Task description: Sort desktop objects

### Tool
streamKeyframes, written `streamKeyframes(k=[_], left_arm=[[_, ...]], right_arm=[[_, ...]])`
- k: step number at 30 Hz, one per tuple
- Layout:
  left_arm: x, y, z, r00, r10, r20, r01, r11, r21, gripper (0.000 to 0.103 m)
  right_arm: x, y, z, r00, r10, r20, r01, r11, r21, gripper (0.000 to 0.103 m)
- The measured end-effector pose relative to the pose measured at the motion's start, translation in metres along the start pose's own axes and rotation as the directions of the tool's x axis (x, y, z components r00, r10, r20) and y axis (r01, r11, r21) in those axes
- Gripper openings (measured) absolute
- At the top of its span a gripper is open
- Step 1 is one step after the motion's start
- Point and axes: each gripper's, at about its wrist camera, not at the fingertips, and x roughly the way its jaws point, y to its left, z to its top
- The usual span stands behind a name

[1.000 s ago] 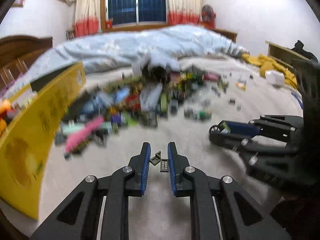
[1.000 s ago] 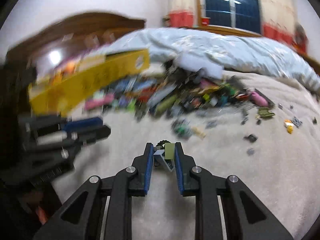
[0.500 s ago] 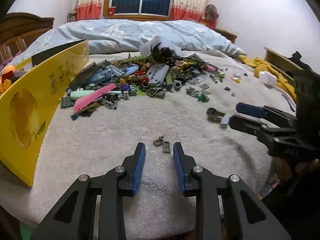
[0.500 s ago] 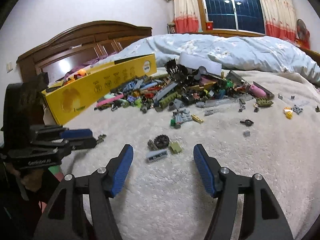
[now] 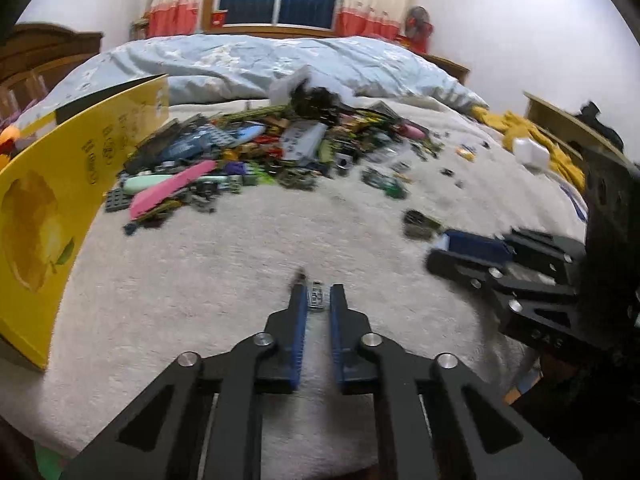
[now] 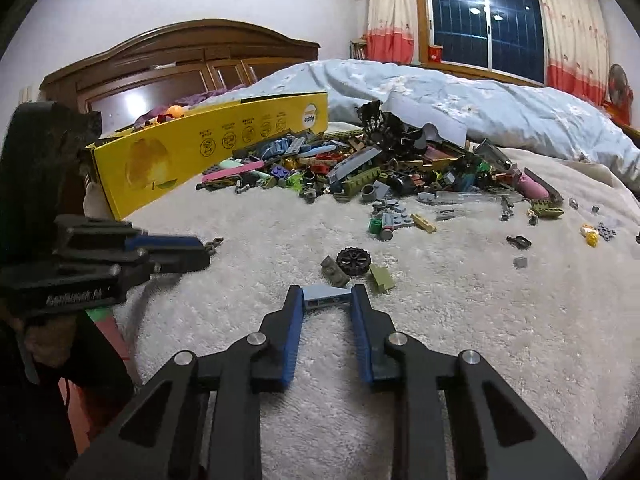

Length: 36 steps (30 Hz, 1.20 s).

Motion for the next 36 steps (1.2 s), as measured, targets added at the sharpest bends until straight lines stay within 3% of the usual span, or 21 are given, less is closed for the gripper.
streamKeyframes(k=[3,7,11,20,29,36], left_arm=[[0.002,-0.006,-0.003,0.999,0.036,0.012,-0.036,0.999,0.034,0.008],[-0.003,-0.004,0.001,0.999,0.04,0.03,-0.04,0.999,0.006,0.008],[-0.02,-0.007,0.008,0.995,0.035,0.097,-0.037,0.999,0.013,0.008],[-0.051,-0.013,0.022,0.964,0.115,0.241,-0.127,0.991,0.034,0.008],[-0.081,0.016,0.02,0.933,0.195,0.302,-0.192,0.981,-0.039,0.008],[-0.101,0.04,0.017,0.922,0.236,0.306,-0.219,0.972,-0.087,0.008]], right_arm=[[-0.001,0.002,0.001,1.0,0.001,0.003,-0.001,1.0,-0.012,0.023],[-0.005,0.007,0.004,1.0,0.012,0.021,-0.012,1.0,-0.019,0.023],[-0.013,0.01,0.011,0.998,0.017,0.06,-0.016,1.0,-0.022,0.023],[-0.017,0.024,0.043,0.99,-0.017,0.14,0.015,1.0,0.018,0.023],[-0.007,0.058,0.071,0.987,-0.017,0.161,0.015,1.0,0.009,0.023],[0.0,0.09,0.084,0.984,0.059,0.169,-0.058,0.998,-0.006,0.024]])
